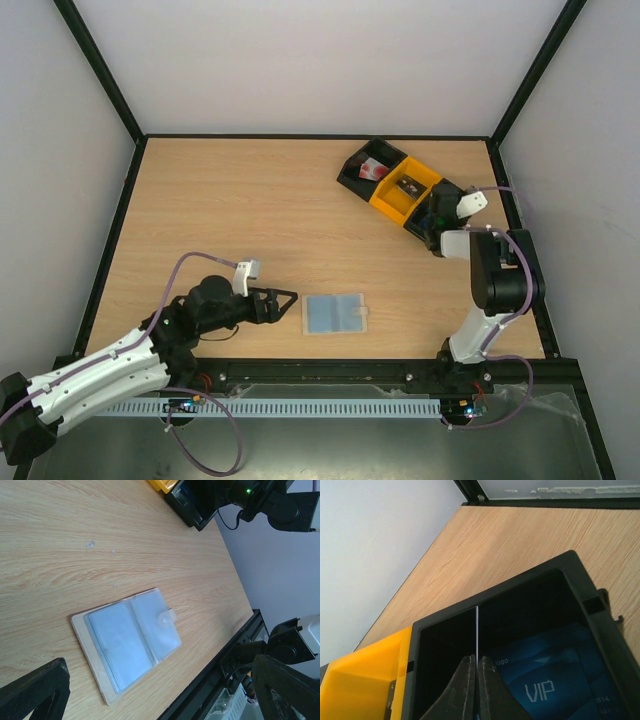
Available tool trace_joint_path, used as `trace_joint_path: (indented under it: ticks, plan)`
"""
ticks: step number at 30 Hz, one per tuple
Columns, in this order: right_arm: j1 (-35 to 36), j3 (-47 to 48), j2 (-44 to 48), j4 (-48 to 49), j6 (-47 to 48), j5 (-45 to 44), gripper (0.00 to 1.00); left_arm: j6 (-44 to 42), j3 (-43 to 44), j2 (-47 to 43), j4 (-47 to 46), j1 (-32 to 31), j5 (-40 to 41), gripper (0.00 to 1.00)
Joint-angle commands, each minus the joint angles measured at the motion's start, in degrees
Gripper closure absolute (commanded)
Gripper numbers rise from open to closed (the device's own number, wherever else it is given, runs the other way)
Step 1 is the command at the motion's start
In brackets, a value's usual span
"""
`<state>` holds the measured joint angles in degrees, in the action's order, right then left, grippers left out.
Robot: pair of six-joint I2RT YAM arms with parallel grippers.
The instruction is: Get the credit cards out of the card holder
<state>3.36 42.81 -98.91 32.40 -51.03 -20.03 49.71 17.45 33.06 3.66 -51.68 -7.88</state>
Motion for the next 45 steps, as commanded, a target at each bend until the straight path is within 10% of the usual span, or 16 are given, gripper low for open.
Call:
trace_joint_path:
  ticks: [1, 20, 29, 45]
  plan:
    - [-0.37, 3.62, -2.13, -0.54, -0.35, -1.39, 0.94, -2.06, 2.76, 0.47, 1.37, 0.5, 1.12, 0.0]
    - [-0.45, 16.11, -0.29, -34.88, -3.03, -1.85, 0.47, -0.72, 2.98, 5.45, 1.62, 1.28, -0.83, 0.0]
    - [-0.45, 17.5, 7.5, -43.82, 1.64, 4.05, 0.46, 1.91, 1.61, 6.56, -2.24, 1.32, -3.48, 0.0]
    - [5.53, -3.94, 29.12, -43.32, 13.03, 40.18, 0.54, 7.85, -0.78, 18.11, -16.29, 1.15, -6.39, 0.04]
